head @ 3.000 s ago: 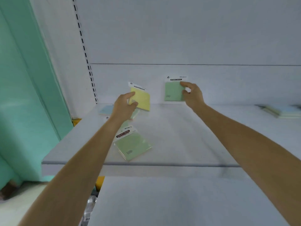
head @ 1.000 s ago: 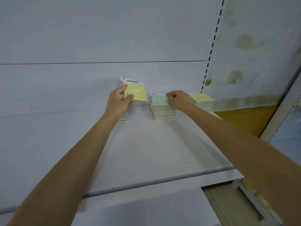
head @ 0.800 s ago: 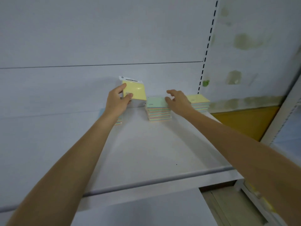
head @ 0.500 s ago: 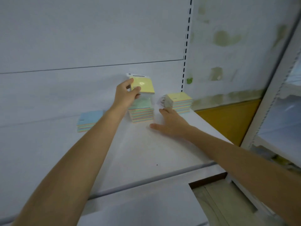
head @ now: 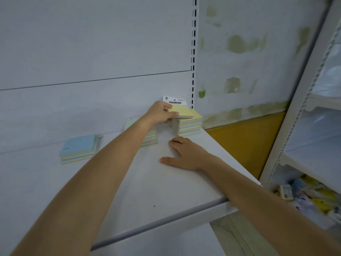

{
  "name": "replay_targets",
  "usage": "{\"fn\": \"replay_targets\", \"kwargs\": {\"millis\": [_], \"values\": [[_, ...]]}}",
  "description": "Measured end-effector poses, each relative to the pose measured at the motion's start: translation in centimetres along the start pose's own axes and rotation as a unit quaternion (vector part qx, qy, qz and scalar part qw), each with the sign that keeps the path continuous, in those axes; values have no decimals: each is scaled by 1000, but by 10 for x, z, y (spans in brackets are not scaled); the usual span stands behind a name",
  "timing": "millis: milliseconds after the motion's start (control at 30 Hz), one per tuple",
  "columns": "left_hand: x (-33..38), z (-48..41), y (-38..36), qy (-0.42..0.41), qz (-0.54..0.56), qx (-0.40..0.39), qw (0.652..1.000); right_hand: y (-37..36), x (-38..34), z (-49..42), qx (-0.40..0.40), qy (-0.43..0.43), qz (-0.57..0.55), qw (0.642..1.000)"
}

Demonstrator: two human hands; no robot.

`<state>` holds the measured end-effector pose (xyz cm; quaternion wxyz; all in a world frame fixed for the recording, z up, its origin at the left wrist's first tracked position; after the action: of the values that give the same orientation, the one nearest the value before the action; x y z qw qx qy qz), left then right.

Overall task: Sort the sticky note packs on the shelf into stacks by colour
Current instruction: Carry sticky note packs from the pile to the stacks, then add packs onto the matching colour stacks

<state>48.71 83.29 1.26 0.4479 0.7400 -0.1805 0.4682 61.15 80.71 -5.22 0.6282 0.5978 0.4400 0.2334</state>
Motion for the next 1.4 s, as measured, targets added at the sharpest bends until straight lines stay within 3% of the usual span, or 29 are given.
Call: {"fn": "replay_targets", "kwargs": {"millis": [100, 433, 600, 767, 933, 1033, 1200, 1400], "values": [[2, 0, 1, -48, -135, -28, 989, 0, 2, -1, -3, -4, -12, 1000], [10, 8, -15, -164, -265, -36, 950, 1, 1, -2, -6, -11, -20, 1000], [6, 12, -10, -155, -306, -38, 939, 0, 3, -2, -2, -9, -22, 1000], [9, 30, 29, -154, -338, 41, 927, 1, 4, -2, 14, -2, -29, 999], [-24, 60, 89, -119, -346, 90, 926, 13, -12, -2, 92, 13, -36, 995], [-43, 87, 134, -108, -340, 125, 926, 27, -46, -6, 152, 54, -22, 987], [-82, 150, 219, -86, -398, 161, 899, 16, -155, -19, 170, 137, 5, 976], [-155, 257, 346, -20, -361, 228, 904, -45, -318, -29, 103, 211, 4, 972]]}}
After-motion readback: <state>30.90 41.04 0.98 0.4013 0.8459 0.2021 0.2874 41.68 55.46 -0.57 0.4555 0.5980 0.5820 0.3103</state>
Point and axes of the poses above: each hand's wrist, its own z-axis away from the middle knuckle, its own y-axis out of the back of the hand, x = y × z, the point moved 6 cm from there along -z, towards the middle knuckle, and after that the axes turned 7 degrees about x, right-handed, at the moved point
